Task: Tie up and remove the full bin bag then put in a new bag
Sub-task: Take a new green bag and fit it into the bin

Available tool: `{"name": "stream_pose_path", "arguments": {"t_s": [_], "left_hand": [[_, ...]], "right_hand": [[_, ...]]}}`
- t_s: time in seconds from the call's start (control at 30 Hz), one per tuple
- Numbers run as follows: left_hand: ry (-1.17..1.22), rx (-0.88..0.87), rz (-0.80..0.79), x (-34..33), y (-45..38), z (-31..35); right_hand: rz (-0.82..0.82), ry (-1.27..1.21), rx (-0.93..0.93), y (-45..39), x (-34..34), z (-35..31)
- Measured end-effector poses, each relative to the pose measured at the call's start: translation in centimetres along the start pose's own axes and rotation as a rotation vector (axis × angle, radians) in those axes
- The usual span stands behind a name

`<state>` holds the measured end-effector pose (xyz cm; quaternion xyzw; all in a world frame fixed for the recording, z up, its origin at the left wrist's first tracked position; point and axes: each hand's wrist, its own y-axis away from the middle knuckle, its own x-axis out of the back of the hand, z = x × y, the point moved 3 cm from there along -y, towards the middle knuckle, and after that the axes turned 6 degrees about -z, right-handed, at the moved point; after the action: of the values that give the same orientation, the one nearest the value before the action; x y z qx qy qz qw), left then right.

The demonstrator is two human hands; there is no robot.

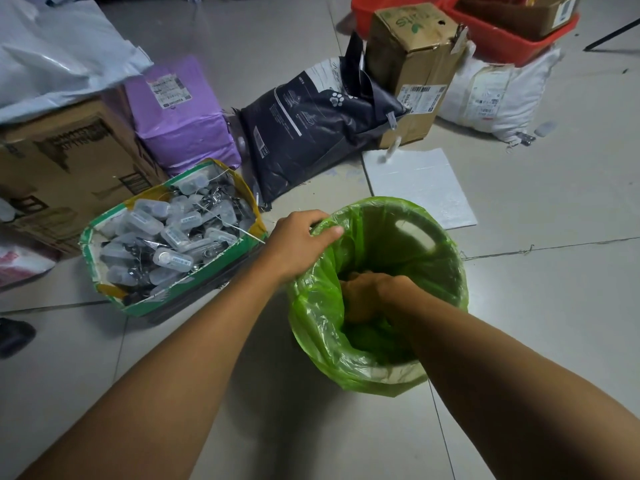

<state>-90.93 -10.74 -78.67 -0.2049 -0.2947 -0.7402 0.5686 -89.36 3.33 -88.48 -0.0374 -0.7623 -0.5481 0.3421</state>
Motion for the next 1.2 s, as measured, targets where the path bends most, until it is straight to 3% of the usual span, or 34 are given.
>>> {"name": "stream_pose_path", "arguments": {"t_s": [0.37, 0.53, 0.73, 0.8, 0.87, 0.97, 1.2], "left_hand": [[-0.037, -0.082, 0.078, -0.3, -0.4, -0.1], [-0.025, -0.092, 0.087, -0.4, -0.4, 0.1], [-0.059, -0.083, 0.047, -0.6, -0.6, 0.3], [-0.067, -0.071, 0.017, -0.4, -0.6, 0.3], [-0.071, -0.068, 0.006, -0.3, -0.6, 0.2], [-0.075, -0.069, 0.000, -0.4, -0.5, 0.3], [-0.078, -0.073, -0.004, -0.3, -0.4, 0.3]], "right_hand": [[-0.127, 0.156, -0.052, -1.2, -0.7, 0.2], [-0.086, 0.168, -0.016, -1.1, -0.5, 0.3], [0.040, -0.001, -0.003, -0.9, 1.5, 0.1], [-0.031, -0.041, 0.007, -1.0, 1.3, 0.5], [-0.225, -0.114, 0.021, -1.2, 0.1, 0.7], [-0.422, -0.001, 0.023, -1.4, -1.6, 0.5], [-0.437, 0.028, 0.026, -1.2, -2.7, 0.5]]}}
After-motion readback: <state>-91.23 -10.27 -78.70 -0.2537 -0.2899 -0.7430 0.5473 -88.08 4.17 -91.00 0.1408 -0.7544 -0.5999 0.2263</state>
